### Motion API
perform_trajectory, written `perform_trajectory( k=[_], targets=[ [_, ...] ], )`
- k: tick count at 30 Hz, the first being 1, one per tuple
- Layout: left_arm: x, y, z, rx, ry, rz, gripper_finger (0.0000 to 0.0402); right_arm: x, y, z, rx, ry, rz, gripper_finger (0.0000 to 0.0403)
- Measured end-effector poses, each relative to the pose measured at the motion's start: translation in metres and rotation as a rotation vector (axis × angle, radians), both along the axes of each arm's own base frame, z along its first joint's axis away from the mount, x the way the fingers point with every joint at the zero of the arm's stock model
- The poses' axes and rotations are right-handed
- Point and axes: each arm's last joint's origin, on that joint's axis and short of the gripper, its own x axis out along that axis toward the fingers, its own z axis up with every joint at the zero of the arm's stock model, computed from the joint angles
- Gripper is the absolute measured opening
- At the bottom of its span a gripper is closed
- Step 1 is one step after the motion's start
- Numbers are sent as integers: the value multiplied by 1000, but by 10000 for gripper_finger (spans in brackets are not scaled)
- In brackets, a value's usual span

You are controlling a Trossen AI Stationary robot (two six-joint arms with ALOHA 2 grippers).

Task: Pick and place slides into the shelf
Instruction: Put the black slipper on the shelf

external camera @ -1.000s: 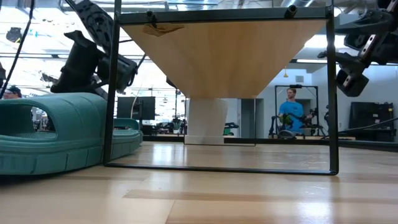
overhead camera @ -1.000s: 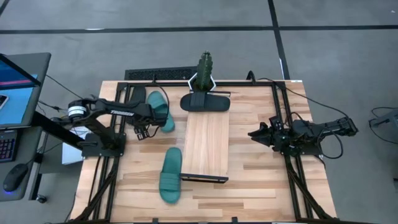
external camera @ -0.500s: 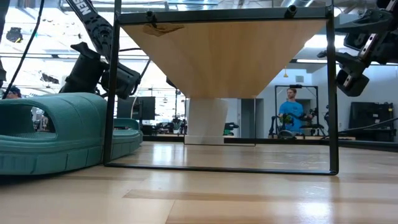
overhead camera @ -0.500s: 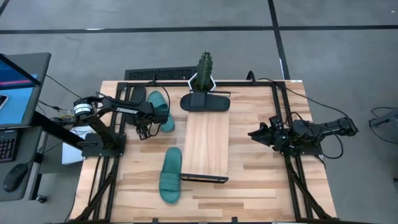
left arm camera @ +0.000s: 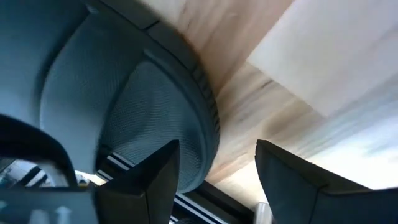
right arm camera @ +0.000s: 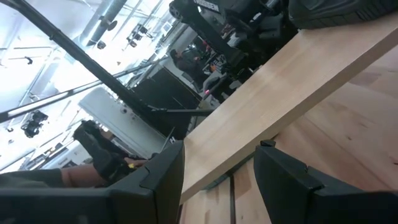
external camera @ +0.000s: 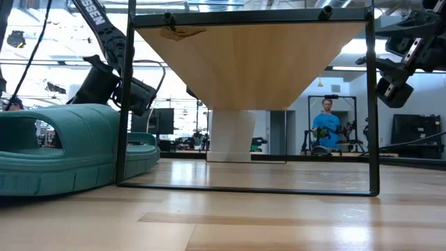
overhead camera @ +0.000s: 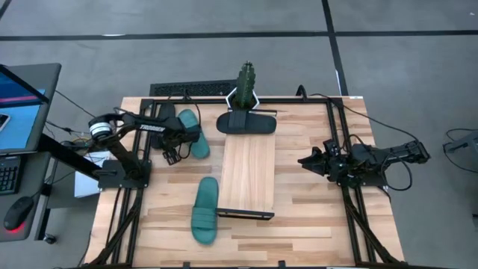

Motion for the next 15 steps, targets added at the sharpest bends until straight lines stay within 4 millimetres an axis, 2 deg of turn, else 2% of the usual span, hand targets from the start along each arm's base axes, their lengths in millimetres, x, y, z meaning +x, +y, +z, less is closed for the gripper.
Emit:
perform_trajectory(
  k=[4, 7, 11, 14, 15],
  targets=[
    [-1, 4, -16, -40, 97, 7, 197, 0, 0, 0, -1, 0, 0, 178],
    [-2, 3, -33, -91, 215, -5, 179, 0, 0, 0, -1, 0, 0, 178],
    [-2, 1, -48, -119, 308, -33, 107, 0, 0, 0, -1, 0, 0, 178],
    [-1, 0, -49, -104, 314, -44, 28, 0, 0, 1, 1, -7, -1, 178],
    [-1, 0, -48, -101, 308, -49, 19, 0, 0, 1, 1, -7, 0, 178]
  ],
)
